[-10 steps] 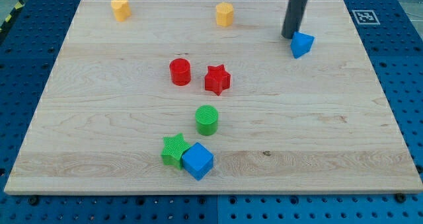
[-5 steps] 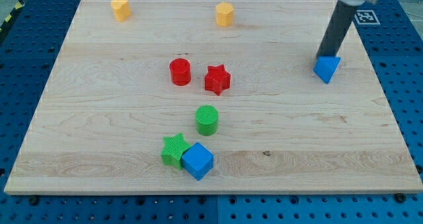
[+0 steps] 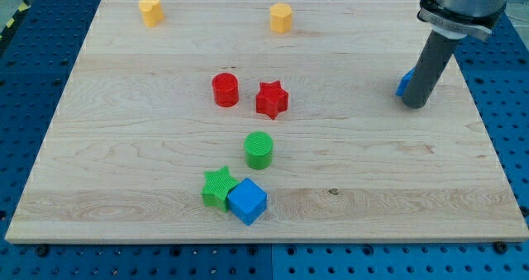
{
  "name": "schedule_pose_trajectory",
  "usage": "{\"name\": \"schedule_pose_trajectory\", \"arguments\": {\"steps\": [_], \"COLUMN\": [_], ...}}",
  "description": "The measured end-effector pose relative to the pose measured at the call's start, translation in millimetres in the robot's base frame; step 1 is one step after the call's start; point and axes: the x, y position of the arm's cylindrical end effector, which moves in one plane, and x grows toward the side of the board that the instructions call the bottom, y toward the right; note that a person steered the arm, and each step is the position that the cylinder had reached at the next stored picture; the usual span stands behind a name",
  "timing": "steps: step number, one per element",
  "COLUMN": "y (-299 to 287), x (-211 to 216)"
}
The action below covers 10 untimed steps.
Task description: Move the blue triangle to the top right corner of the board
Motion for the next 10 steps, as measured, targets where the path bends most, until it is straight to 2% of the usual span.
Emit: {"name": "schedule_pose_trajectory", "arguments": {"steps": [1, 3, 4, 5, 6, 7, 9, 10], "y": [0.3, 5.5, -8.2, -14.6, 0.5, 17.6, 20.8, 25.1], "x": [-11.2, -6.5, -16.6, -44.9, -44.6, -24.9, -79.6, -88.9]}}
